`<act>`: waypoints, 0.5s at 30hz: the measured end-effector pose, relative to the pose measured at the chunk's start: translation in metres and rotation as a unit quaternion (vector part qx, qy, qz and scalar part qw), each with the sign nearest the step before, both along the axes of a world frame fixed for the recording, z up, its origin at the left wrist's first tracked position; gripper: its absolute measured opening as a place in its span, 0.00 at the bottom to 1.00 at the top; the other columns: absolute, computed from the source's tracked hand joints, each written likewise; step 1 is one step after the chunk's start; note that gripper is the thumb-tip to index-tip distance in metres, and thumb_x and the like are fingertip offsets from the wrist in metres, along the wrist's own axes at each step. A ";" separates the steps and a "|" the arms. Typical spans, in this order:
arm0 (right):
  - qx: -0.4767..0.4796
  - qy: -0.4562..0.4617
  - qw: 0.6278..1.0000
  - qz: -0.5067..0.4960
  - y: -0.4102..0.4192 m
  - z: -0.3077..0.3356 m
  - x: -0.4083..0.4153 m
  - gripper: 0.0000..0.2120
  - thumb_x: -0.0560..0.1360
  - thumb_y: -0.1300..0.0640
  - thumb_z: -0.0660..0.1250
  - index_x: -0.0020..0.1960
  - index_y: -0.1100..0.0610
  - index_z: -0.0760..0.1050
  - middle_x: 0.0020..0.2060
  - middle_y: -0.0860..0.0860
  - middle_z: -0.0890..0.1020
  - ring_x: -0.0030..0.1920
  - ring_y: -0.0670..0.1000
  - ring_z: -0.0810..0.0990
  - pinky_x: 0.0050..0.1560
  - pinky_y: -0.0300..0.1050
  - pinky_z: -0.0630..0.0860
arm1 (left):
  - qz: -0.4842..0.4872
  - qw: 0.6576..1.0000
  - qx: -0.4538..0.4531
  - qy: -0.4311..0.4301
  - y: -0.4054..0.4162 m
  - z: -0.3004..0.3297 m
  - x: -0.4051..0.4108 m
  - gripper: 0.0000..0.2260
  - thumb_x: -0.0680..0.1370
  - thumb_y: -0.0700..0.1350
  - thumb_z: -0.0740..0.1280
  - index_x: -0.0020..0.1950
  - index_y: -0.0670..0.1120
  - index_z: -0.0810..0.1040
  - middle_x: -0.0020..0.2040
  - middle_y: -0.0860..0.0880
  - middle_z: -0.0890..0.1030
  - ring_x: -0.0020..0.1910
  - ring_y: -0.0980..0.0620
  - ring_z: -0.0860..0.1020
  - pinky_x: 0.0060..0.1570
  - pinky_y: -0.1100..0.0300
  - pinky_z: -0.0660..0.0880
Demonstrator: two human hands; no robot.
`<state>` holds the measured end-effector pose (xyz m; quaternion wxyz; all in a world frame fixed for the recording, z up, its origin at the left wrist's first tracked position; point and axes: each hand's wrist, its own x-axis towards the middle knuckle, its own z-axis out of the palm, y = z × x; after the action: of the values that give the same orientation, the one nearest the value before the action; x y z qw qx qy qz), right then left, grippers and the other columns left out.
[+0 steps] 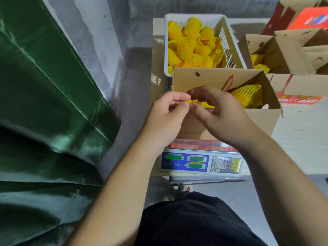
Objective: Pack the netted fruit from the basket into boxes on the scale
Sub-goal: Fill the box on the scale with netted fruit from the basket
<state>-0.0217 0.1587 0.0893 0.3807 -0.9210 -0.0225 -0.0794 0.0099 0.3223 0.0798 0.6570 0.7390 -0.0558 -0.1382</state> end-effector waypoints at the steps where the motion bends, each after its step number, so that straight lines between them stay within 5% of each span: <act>1: 0.006 -0.003 1.000 0.000 0.000 -0.001 0.003 0.14 0.82 0.51 0.68 0.66 0.53 0.79 0.58 0.46 0.84 0.60 0.44 0.81 0.58 0.47 0.81 | 0.005 1.000 -0.001 -0.003 0.000 -0.002 0.001 0.08 0.83 0.43 0.68 0.57 0.53 0.84 0.52 0.54 0.85 0.54 0.59 0.82 0.54 0.67 0.77; 9: 0.002 -0.004 1.000 0.003 -0.038 0.001 0.041 0.16 0.82 0.52 0.67 0.68 0.53 0.79 0.59 0.45 0.84 0.60 0.42 0.81 0.63 0.47 0.78 | 0.023 0.998 0.006 -0.051 -0.023 0.003 0.036 0.09 0.83 0.42 0.67 0.56 0.54 0.84 0.50 0.57 0.85 0.48 0.63 0.81 0.47 0.68 0.78; 15: -0.046 0.016 0.996 -0.072 -0.125 0.012 0.107 0.14 0.82 0.51 0.67 0.66 0.52 0.79 0.55 0.48 0.84 0.56 0.50 0.82 0.59 0.53 0.80 | 0.009 0.993 0.072 -0.093 -0.056 0.013 0.107 0.08 0.84 0.44 0.66 0.59 0.53 0.83 0.53 0.59 0.83 0.51 0.71 0.78 0.44 0.79 0.72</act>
<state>0.0852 0.0333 0.1011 0.3312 -0.9380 0.0458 -0.0910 0.1172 0.2658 0.0924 0.5955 0.7943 -0.1004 -0.0663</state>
